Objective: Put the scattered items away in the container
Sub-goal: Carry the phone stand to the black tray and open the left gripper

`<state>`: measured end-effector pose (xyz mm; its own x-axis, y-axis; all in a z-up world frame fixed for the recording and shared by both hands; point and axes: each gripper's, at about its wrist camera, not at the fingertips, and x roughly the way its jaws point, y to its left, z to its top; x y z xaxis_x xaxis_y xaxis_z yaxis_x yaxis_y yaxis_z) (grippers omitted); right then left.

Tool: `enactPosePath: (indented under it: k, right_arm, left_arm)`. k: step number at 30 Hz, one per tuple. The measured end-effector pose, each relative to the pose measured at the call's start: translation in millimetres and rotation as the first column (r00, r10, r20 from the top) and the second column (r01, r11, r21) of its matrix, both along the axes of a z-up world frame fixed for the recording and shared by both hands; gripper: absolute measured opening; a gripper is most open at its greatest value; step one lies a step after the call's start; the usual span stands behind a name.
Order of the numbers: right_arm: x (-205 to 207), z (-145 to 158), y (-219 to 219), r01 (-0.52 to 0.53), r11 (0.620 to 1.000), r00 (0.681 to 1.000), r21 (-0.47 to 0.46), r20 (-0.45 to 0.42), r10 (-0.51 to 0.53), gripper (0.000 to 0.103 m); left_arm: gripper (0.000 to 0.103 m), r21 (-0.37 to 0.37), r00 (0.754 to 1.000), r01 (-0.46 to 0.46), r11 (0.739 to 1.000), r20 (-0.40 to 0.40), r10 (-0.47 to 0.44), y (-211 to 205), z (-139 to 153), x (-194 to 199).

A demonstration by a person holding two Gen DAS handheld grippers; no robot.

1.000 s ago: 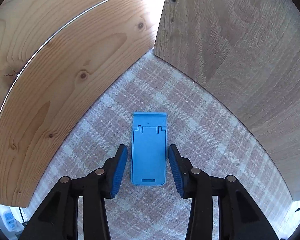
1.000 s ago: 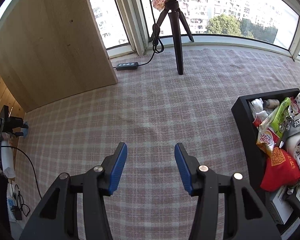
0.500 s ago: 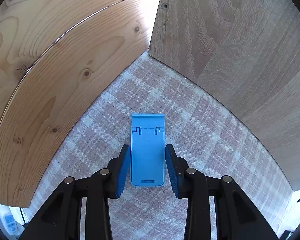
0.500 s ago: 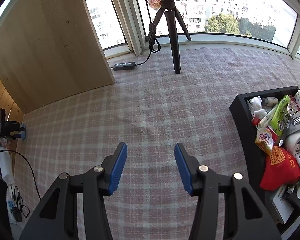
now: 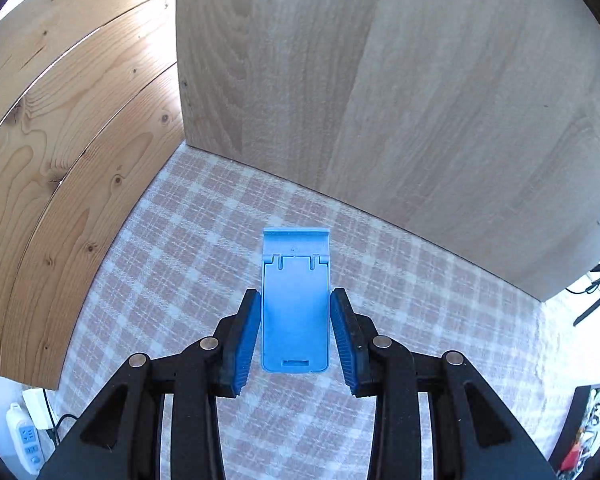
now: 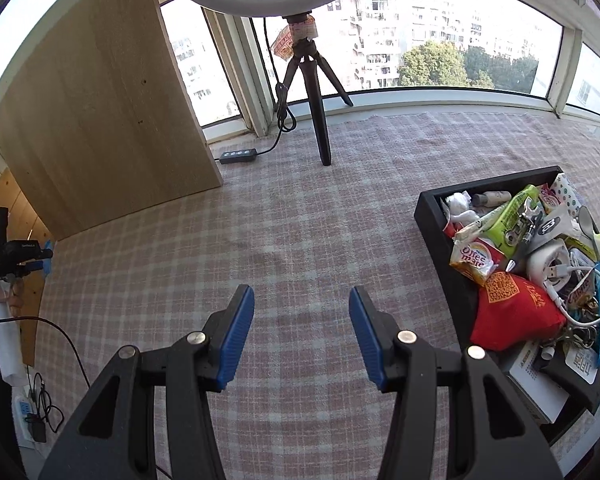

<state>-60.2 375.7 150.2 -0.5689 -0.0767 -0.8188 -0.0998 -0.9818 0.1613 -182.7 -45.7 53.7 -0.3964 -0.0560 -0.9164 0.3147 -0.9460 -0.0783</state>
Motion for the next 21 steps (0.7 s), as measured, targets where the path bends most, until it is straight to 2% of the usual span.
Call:
enactPosePath:
  k: [3, 5, 8, 10, 14, 21]
  right_arm:
    - [21, 7, 14, 0.027, 1.000, 1.000, 0.000, -0.014, -0.027, 0.049]
    - [35, 11, 24, 0.045, 0.999, 0.999, 0.000, -0.018, -0.045, 0.049]
    - [57, 15, 41, 0.077, 0.997, 0.997, 0.001, -0.023, -0.077, 0.049]
    - [72, 16, 52, 0.102, 0.995, 0.995, -0.004, -0.023, -0.102, 0.049]
    - [101, 20, 77, 0.152, 0.988, 0.988, -0.005, -0.024, -0.152, 0.049]
    - [149, 32, 123, 0.252, 0.968, 0.967, 0.015, -0.040, -0.251, 0.049]
  left_arm:
    - [0.034, -0.004, 0.997, 0.081, 0.997, -0.020, -0.081, -11, 20, -37]
    - [0.034, -0.021, 0.990, 0.135, 0.991, -0.027, -0.135, 24, 26, -25]
    - [0.034, -0.033, 0.972, 0.230, 0.973, -0.034, -0.231, 52, 39, -33]
    - [0.034, -0.042, 0.954, 0.297, 0.954, -0.042, -0.298, 73, 66, -23]
    - [0.034, -0.036, 0.904, 0.423, 0.906, -0.061, -0.424, 147, 87, -3]
    - [0.034, -0.013, 0.785, 0.615, 0.788, -0.084, -0.614, 278, 97, 45]
